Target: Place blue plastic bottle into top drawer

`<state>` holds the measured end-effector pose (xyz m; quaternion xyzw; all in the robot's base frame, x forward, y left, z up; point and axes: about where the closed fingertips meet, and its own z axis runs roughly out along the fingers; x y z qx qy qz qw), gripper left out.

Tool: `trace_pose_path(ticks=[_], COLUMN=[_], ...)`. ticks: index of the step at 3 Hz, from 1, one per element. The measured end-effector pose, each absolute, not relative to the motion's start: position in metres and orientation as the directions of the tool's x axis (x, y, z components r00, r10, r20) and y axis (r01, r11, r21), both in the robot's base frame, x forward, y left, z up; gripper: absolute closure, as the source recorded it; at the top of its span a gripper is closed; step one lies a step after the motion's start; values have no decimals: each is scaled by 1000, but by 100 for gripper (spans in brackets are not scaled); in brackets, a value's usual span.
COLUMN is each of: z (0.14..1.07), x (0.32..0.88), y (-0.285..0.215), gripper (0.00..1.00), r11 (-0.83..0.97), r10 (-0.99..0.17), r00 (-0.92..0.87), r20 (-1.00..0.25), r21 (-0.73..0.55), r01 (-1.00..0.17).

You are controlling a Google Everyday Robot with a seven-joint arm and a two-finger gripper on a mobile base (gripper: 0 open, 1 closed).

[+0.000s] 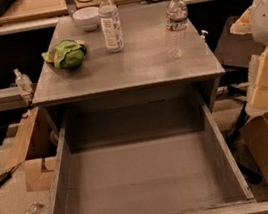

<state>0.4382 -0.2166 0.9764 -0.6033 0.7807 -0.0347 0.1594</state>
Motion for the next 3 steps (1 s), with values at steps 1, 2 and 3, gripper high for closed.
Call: trace_pose_path(ticks=[1,2,3], z=[976,973,959], x=[438,459,506], y=[-217,-213,-196], gripper=[0,0,0], r11=[270,303,374], r10=[-953,-932,-868], r00=[-221,-222,-218], r20=[-207,-286,-447], r21=[-247,-283,-299], r01=[-931,-910,-878])
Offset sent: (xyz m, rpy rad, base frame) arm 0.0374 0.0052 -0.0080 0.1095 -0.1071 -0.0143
